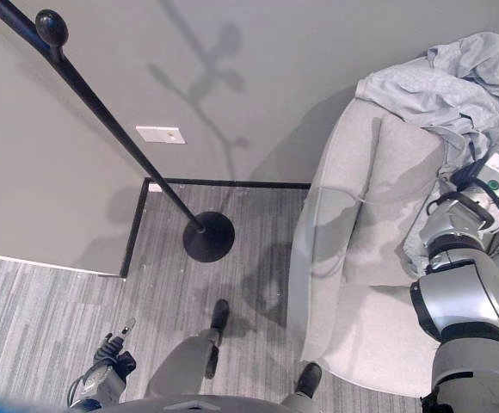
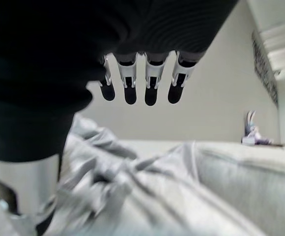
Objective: Hang the clothes on the sofa on the clothes rack.
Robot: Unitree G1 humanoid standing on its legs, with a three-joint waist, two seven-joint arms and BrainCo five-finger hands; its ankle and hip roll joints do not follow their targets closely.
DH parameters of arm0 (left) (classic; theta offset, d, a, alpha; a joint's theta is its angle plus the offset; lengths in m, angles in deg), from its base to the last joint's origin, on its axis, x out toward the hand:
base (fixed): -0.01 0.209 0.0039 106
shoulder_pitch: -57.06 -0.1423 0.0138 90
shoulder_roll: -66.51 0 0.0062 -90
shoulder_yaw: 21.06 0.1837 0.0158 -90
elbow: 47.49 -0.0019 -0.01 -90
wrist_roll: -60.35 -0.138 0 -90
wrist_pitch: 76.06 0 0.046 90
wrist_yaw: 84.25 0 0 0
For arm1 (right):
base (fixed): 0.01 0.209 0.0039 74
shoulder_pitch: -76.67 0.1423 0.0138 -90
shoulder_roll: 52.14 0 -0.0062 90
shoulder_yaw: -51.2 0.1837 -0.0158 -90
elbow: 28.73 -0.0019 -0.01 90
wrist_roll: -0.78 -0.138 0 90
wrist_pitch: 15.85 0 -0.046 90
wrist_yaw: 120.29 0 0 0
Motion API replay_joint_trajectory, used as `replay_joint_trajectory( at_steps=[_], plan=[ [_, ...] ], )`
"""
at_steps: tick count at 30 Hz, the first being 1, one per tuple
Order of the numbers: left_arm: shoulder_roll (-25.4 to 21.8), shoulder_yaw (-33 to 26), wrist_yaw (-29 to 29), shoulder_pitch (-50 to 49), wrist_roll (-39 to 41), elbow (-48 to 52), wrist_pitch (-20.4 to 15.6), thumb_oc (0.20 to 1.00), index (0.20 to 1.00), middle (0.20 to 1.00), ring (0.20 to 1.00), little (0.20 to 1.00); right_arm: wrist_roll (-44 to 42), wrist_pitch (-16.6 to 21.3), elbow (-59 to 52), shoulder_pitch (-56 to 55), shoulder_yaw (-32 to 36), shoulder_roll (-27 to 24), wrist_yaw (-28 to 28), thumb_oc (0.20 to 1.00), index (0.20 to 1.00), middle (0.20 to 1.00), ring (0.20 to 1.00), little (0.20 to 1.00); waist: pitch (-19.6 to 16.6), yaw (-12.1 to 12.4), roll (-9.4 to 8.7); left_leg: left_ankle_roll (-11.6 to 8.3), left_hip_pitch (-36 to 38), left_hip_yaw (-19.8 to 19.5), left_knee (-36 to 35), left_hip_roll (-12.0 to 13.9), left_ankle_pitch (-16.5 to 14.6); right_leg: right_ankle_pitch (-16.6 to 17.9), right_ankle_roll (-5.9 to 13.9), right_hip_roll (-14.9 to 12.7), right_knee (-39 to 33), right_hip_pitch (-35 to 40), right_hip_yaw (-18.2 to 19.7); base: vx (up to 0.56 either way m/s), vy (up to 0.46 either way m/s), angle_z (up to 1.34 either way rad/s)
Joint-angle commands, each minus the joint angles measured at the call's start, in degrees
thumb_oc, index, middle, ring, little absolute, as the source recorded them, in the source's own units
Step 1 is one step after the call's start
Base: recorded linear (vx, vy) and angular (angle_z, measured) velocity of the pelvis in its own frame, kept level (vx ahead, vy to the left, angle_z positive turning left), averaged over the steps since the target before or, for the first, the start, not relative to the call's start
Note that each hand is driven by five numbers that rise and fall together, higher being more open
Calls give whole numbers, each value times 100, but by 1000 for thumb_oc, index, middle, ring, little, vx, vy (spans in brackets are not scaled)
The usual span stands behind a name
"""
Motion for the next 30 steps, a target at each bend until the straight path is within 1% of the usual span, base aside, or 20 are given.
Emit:
replay_joint_trajectory(
  at_steps=[1,2,3,5,6,11,13,18,19,20,22,23,27,30],
  plan=[
    [-322,10,7,15,-118,-83,-117,1000,1000,1000,1000,1000,-442,476,-110,567,-399,-296,245,1000,1000,1000,1000,1000,106,59,-195,-109,-617,-327,969,193,-625,918,-60,-354,-178,-152,541,-12,-2,4],
    [-329,13,-8,9,-109,-82,-116,1000,1000,1000,1000,1000,-590,564,-50,609,-436,-301,347,1000,1000,1000,1000,1000,129,65,-188,-106,-630,-322,952,185,-602,941,-54,-356,-178,-185,557,0,0,0],
    [-351,21,-36,-15,-73,-80,-117,1000,1000,1000,1000,1000,-1004,785,78,692,-416,-275,591,1000,1000,1000,1000,1000,151,81,-190,-100,-681,-327,910,171,-551,994,-47,-365,-178,-288,588,-13,-12,-7],
    [-375,38,-89,-52,-6,-39,-120,1000,1000,1000,1000,1000,-1384,942,169,763,-391,-218,841,1000,1000,1000,1000,1000,169,83,-188,-91,-720,-314,851,145,-514,1020,-40,-377,-178,-361,595,2,-11,-6],
    [-375,37,-89,-52,-6,-39,-120,1000,1000,1000,1000,1000,-1385,943,171,766,-393,-218,842,1000,1000,1000,1000,1000,167,83,-188,-91,-721,-313,850,144,-513,1020,-39,-378,-178,-363,595,0,0,0],
    [-462,23,-187,-170,129,135,-160,1000,1000,1000,1000,1000,-1916,1238,104,809,-313,14,1055,1000,1000,1000,1000,1000,270,61,-139,-59,-934,-294,803,60,-440,1079,-22,-407,-178,-578,627,0,0,0],
    [-497,-4,-203,-197,147,177,-176,1000,1000,1000,1000,1000,-1993,1298,83,820,-325,40,1096,1000,1000,1000,1000,1000,291,68,-127,-56,-986,-285,784,38,-427,1079,-17,-420,-178,-634,636,0,0,0],
    [-530,-50,-209,-243,238,300,-215,1000,1000,1000,1000,1000,-1964,1193,315,848,-375,0,1186,1000,1000,1000,1000,1000,353,120,-74,-47,-1142,-281,791,-27,-393,1099,1,-465,-178,-780,622,0,0,0],
    [-542,-54,-215,-232,291,320,-215,1000,1000,1000,1000,1000,-2077,1094,566,914,-374,2,1401,423,423,423,423,423,369,123,-84,-39,-1182,-272,773,-45,-387,1105,12,-474,-178,-820,631,0,0,0],
    [-548,-63,-220,-236,325,318,-201,1000,1000,1000,1000,1000,-2100,1052,645,925,-406,1,1518,200,200,200,200,200,378,119,-98,-38,-1199,-259,764,-51,-384,1114,23,-480,-178,-842,627,0,0,0],
    [-564,-110,-256,-244,354,280,-176,1000,1000,1000,1000,1000,-2108,997,768,909,-464,67,1758,200,200,200,200,200,392,90,-128,-35,-1243,-241,767,-52,-376,1153,29,-475,-178,-869,647,0,0,0],
    [-584,-136,-266,-240,338,252,-156,1000,1000,1000,1000,1000,-2114,965,792,866,-475,179,1859,200,200,200,200,200,403,51,-163,-29,-1271,-221,780,-51,-377,1182,30,-465,-178,-905,677,0,0,0],
    [-593,-197,-287,-183,311,138,-112,1000,1000,1000,1000,1000,-2435,993,822,708,-233,425,1926,200,200,200,200,200,377,-14,-201,-21,-1262,-204,776,-37,-394,1168,21,-451,-178,-901,678,0,0,0],
    [-604,-228,-299,-157,298,122,-100,1000,1000,1000,1000,1000,-2503,1043,777,540,-154,557,1943,200,200,200,200,200,357,-58,-220,-21,-1230,-203,759,-27,-402,1148,12,-434,-178,-892,684,0,0,0]
  ],
)
